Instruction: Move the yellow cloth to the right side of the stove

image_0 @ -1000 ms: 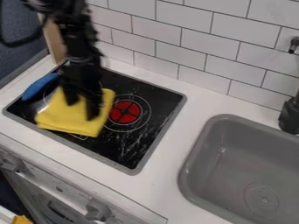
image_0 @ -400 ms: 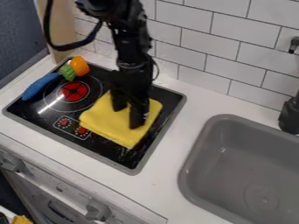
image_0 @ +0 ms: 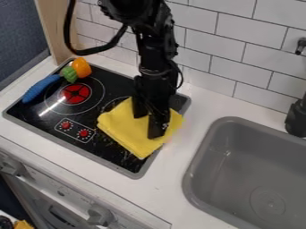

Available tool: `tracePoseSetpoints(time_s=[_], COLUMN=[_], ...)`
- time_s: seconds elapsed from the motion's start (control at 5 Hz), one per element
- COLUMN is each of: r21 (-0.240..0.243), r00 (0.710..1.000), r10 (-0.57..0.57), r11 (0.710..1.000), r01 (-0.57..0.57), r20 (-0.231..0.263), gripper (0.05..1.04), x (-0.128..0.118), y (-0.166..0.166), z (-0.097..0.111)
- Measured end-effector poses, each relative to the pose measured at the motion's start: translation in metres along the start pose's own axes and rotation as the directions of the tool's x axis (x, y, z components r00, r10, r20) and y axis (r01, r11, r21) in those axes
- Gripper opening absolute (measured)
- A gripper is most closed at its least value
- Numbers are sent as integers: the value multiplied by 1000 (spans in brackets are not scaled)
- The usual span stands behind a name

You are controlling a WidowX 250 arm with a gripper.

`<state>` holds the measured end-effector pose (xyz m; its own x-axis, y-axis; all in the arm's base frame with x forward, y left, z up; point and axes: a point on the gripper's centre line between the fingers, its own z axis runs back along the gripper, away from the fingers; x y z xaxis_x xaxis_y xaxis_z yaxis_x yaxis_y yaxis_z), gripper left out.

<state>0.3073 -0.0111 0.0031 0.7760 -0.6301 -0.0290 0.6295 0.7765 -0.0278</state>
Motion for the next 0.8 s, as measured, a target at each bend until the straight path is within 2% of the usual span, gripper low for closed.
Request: tracePoseSetpoints(time_s=[0.2,0.4,0.8], r21=[6,9,92], r00=[999,999,994], r10=[-49,-43,-26], r11=[999,999,996], r01=[49,43,16], r20=[-11,30,103], gripper=[1001,1000,1000], x=[5,6,-4], y=[-7,-7,3], z=[2,21,75])
